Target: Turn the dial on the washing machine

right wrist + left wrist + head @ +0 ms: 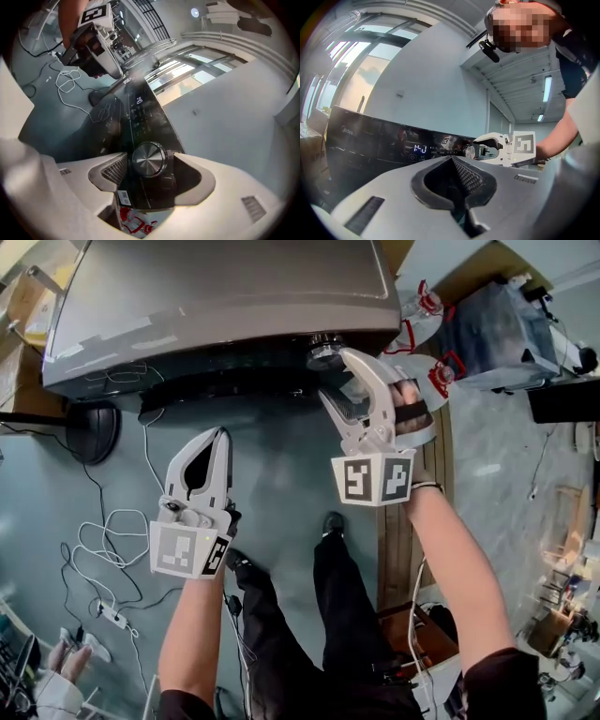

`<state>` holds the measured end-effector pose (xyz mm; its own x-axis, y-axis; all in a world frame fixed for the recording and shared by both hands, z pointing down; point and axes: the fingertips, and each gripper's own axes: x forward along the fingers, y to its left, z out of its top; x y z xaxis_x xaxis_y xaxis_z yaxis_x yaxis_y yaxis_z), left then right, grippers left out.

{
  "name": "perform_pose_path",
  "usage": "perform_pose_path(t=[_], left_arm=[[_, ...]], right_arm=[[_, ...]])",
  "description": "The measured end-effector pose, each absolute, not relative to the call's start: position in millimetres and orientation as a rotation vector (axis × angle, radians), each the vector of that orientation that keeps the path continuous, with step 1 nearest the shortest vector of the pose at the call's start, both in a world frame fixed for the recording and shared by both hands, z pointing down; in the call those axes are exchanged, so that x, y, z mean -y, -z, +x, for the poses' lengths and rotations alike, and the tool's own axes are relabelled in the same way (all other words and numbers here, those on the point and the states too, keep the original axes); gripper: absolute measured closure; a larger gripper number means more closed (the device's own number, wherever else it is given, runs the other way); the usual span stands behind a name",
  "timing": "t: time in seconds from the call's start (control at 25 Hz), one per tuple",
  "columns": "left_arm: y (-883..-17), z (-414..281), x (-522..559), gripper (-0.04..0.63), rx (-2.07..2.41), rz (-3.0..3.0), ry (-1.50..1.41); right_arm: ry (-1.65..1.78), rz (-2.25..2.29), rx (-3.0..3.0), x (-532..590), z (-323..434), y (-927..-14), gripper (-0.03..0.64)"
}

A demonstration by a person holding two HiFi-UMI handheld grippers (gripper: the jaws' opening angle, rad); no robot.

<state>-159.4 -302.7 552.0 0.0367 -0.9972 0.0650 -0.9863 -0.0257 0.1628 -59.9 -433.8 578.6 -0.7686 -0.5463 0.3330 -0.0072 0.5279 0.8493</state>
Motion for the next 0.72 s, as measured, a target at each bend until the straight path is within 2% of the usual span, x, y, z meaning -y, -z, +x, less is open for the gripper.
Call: perform_pose_path(t=[0.72], left_arm=[[-564,-153,294,0.580,2.046,2.101,0.142]], right_arm=[[1.319,0.556,2.106,446,-74,-588,0.333]])
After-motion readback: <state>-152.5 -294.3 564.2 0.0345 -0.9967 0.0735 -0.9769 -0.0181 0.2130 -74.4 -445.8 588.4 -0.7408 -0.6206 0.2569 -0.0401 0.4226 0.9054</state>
